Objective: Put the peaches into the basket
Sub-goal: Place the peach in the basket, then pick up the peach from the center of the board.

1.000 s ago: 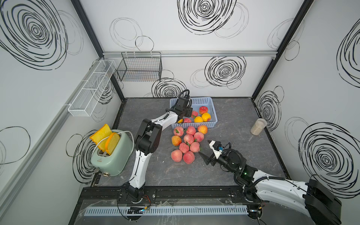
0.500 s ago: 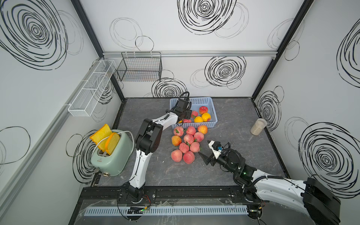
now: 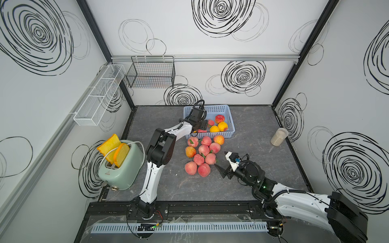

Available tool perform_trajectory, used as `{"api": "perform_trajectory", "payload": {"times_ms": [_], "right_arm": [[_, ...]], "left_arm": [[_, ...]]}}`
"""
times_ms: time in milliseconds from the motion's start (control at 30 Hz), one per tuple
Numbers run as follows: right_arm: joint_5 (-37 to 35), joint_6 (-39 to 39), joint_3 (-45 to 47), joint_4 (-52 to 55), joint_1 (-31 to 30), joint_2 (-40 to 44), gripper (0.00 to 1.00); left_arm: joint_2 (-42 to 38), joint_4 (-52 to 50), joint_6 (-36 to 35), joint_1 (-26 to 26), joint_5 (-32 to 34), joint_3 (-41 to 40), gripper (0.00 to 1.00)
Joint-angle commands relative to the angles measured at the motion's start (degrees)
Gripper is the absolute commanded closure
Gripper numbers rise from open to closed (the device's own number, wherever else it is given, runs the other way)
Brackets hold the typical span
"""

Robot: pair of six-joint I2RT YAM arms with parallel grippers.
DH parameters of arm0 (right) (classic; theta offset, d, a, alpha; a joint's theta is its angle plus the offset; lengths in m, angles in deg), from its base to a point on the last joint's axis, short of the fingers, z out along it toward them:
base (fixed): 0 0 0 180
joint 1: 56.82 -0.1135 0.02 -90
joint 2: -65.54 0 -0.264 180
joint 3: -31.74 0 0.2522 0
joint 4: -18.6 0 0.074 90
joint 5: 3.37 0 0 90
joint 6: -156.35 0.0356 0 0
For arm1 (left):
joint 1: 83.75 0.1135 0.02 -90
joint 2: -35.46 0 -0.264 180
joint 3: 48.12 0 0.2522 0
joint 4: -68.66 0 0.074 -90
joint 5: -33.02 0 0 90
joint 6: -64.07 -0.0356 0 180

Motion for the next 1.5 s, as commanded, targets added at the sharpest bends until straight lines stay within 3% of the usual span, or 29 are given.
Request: {"api": "perform_trajectory", "payload": {"times_ms": [0, 200, 400, 633, 867, 1067, 1467], "right_arm": [[-0.6, 0.6, -0.7, -1.3, -0.4, 0.8, 0.09], [-1.2, 1.2, -0.9, -1.0, -0.3, 1.0, 0.09], [-2.5, 4.4, -1.2, 0.6, 1.6, 2.0, 0.08], [5.8, 15.1, -2.1, 4.2, 12.8, 2.6, 0.07], [15.0, 28.9, -10.4, 19.3, 25.6, -1.1, 0.02], [28.6, 38.1, -14.9, 21.5, 35.0, -10.3, 0.01], [28.9, 40.7, -22.5, 18.8, 35.5, -27.3, 0.02]], "left_arm": [[-3.5, 0.5, -0.3, 0.3, 0.4, -0.7, 0.18], [-10.1, 1.0, 1.1, 0.2, -1.7, -3.6, 0.17], [-22.1, 3.6, 5.6, -0.7, -6.2, -13.1, 0.16], [-37.7, -0.5, 7.2, -2.4, -10.8, -24.1, 0.15], [-51.0, -12.7, -0.7, -4.7, -23.0, -30.4, 0.11], [-56.6, -16.6, -7.1, -7.8, -29.7, -36.5, 0.1], [-59.2, -17.8, -8.8, -9.5, -30.4, -38.1, 0.07]]}}
